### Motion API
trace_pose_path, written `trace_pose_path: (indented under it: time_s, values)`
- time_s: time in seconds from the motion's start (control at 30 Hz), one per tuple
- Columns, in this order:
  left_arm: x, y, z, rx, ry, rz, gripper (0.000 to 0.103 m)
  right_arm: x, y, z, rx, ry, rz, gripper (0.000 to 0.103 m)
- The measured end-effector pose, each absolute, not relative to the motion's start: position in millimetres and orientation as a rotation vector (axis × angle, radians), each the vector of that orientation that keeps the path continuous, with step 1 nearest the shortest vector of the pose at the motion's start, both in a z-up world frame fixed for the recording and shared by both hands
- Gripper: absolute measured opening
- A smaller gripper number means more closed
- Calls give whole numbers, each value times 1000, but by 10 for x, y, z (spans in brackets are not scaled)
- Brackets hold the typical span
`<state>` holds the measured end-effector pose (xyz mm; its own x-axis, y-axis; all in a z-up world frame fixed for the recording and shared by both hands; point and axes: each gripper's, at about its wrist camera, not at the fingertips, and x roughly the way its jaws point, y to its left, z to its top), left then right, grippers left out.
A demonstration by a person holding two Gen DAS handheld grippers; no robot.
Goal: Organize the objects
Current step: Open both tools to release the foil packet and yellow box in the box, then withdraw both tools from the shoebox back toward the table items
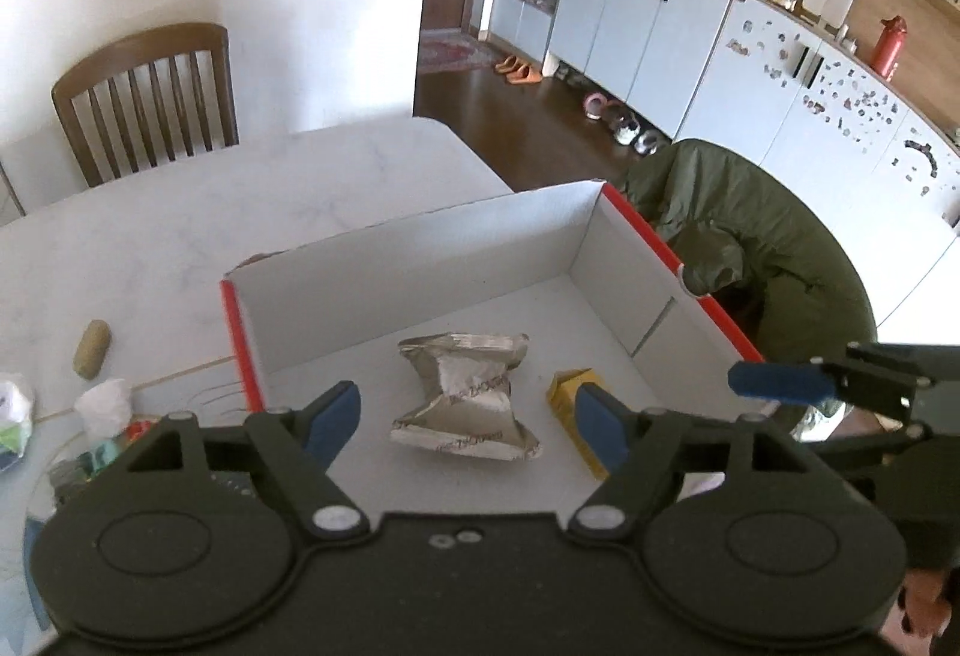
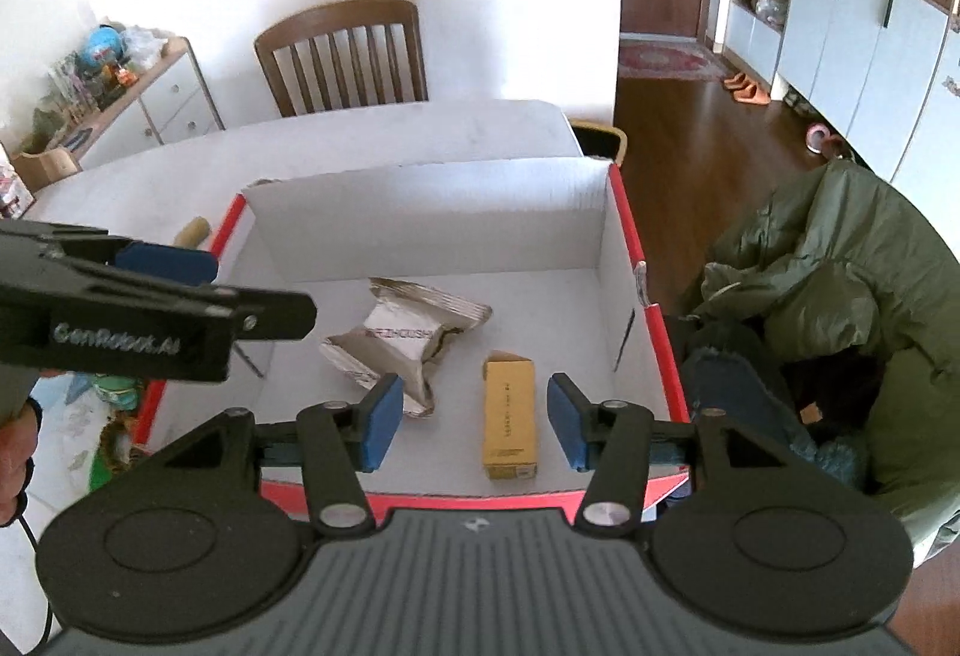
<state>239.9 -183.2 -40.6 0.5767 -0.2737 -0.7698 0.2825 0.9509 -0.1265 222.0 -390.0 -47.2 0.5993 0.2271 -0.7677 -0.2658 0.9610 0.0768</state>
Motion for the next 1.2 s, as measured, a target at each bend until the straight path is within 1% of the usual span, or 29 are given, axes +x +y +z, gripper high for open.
trace_pose_path:
  time_s: [0.1,0.17,0.2,0.37,0.47,0.57,0.63,0.7,0.73,0.8,0.87,0.93,1.0,1.1,1.2]
  values:
    - [2252,-1738,-347,18,875,-316,81,2115,-3867,-425,-55,865,291,52]
    - [2155,-1678,-317,23,856,-311,82,2052,-3852,-391,-54,853,293,56]
    - [2116,-1650,-305,24,847,-308,83,2019,-3835,-374,-54,846,296,60]
    - [1928,-1496,-230,18,800,-295,87,1866,-3742,-266,-60,806,307,64]
    - [1810,-1403,-176,14,764,-284,92,1778,-3698,-210,-57,783,304,69]
    - [1696,-1278,-135,-1,739,-282,95,1692,-3641,-154,-51,762,310,73]
    - [1630,-1206,-111,-1,721,-274,98,1636,-3594,-127,-55,747,309,80]
    - [1575,-1125,-84,0,704,-260,100,1588,-3537,-105,-61,730,307,84]
    - [1544,-1084,-79,5,696,-253,101,1561,-3511,-96,-60,725,308,84]
    - [1483,-1004,-64,9,679,-237,101,1503,-3462,-73,-46,716,316,84]
    - [1417,-924,-49,13,662,-223,102,1450,-3411,-46,-33,701,320,88]
    - [1372,-820,-37,5,654,-220,102,1384,-3340,-20,-29,679,320,95]
    - [1340,-724,-37,-5,654,-218,102,1325,-3269,3,-24,657,328,98]
    - [1314,-560,-36,-26,658,-213,102,1268,-3145,19,-14,630,333,100]
    - [1280,-384,-48,-41,651,-201,102,1245,-2993,6,-23,642,337,101]
